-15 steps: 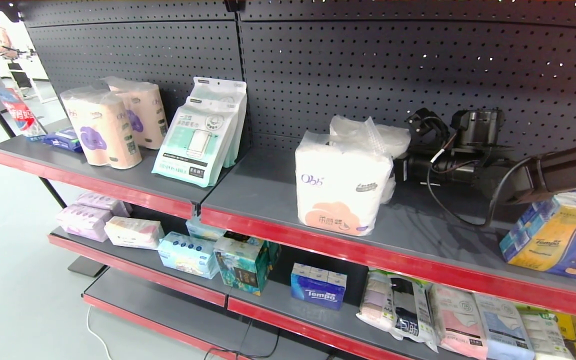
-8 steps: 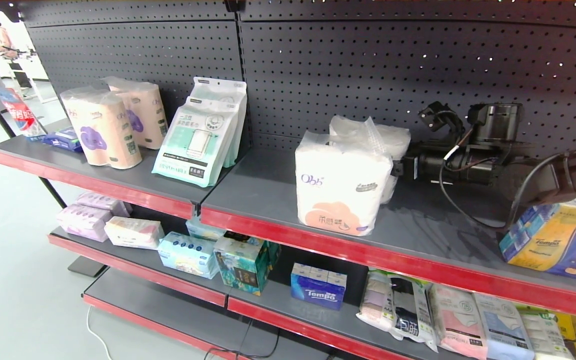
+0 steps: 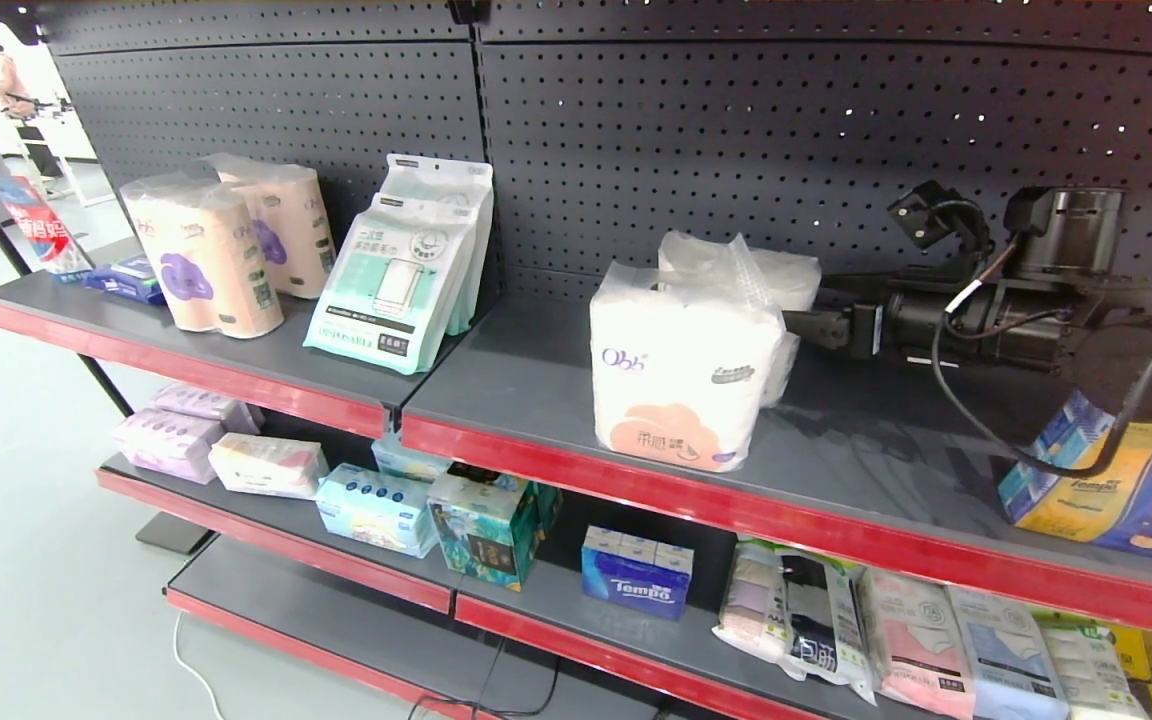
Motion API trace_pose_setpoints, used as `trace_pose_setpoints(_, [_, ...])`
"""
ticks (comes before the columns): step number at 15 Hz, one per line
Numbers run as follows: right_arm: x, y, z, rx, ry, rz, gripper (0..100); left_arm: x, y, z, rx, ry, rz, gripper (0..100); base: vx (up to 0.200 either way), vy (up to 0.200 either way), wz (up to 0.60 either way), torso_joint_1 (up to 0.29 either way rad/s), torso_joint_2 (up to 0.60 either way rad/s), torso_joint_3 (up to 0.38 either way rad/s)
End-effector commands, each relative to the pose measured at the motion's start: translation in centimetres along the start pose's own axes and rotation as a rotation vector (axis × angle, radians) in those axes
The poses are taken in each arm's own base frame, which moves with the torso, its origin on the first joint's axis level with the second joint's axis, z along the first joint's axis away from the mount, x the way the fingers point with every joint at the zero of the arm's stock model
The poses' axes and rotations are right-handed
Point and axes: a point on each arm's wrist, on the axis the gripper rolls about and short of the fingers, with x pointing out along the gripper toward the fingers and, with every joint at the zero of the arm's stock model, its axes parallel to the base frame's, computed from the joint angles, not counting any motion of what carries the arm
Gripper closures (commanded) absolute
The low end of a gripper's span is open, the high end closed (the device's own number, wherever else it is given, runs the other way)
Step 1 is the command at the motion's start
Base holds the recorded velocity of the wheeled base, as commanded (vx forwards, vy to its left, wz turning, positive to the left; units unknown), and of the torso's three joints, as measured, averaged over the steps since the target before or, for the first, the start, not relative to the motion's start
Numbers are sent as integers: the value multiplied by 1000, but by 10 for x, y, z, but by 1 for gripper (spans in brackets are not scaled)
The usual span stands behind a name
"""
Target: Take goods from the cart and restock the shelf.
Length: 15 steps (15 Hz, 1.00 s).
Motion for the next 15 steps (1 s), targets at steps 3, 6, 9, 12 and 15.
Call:
trace_pose_setpoints(3, [-19,3,9,-12,-19,-27,0,0,0,0,0,1,0,0,0,0,0,0,0,0])
trace_pose_setpoints(6, [-27,2,10,-12,-21,-48,0,0,0,0,0,1,0,0,0,0,0,0,0,0])
trace_pose_setpoints(9, [-36,1,12,-11,-17,-103,0,0,0,0,0,0,0,0,0,0,0,0,0,0])
trace_pose_setpoints(12, [-44,4,11,-9,-15,-109,0,0,0,0,0,1,0,0,0,0,0,0,0,0])
trace_pose_setpoints(15, [-55,10,9,-6,-9,-110,0,0,0,0,0,1,0,0,0,0,0,0,0,0])
